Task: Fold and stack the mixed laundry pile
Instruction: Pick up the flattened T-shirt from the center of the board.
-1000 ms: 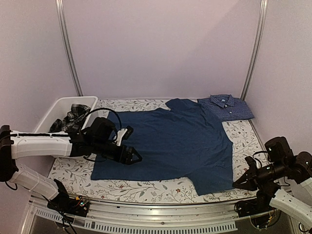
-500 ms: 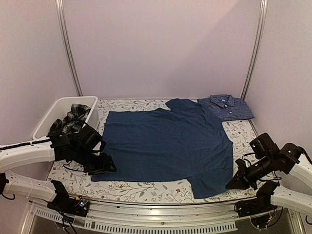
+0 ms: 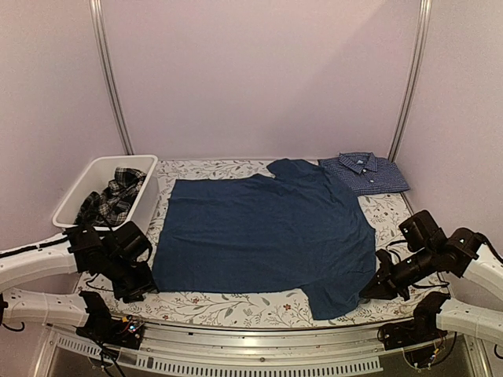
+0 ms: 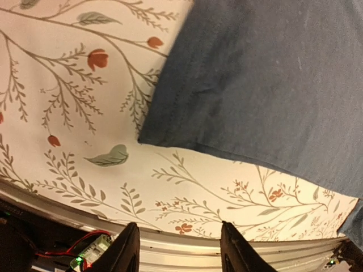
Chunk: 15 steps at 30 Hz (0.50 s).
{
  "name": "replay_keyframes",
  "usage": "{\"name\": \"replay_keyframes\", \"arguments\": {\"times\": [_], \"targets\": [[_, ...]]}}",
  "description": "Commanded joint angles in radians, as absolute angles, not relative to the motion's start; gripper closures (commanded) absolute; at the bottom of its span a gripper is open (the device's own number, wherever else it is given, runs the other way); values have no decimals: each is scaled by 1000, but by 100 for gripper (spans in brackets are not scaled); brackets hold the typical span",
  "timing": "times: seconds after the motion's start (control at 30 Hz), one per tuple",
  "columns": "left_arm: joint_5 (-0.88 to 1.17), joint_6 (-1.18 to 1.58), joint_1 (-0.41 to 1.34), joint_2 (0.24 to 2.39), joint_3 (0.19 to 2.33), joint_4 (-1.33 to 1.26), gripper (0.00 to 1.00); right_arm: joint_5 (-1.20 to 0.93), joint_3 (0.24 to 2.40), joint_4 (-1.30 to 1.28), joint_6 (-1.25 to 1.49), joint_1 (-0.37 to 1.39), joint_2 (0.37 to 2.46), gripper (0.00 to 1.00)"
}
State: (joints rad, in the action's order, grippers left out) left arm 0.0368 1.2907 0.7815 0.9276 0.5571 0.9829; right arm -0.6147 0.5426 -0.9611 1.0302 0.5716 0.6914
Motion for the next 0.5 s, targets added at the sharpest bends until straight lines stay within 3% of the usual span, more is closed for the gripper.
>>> {"name": "replay_keyframes", "arguments": {"times": [0.0,0.47], "targets": [[-75,1436,765,882,505,1009,53,-602,558,-925,1007,578,707,100],[-134,1300,636,1000,452,772,60,-588,565,-897,989,578,737,100]]}}
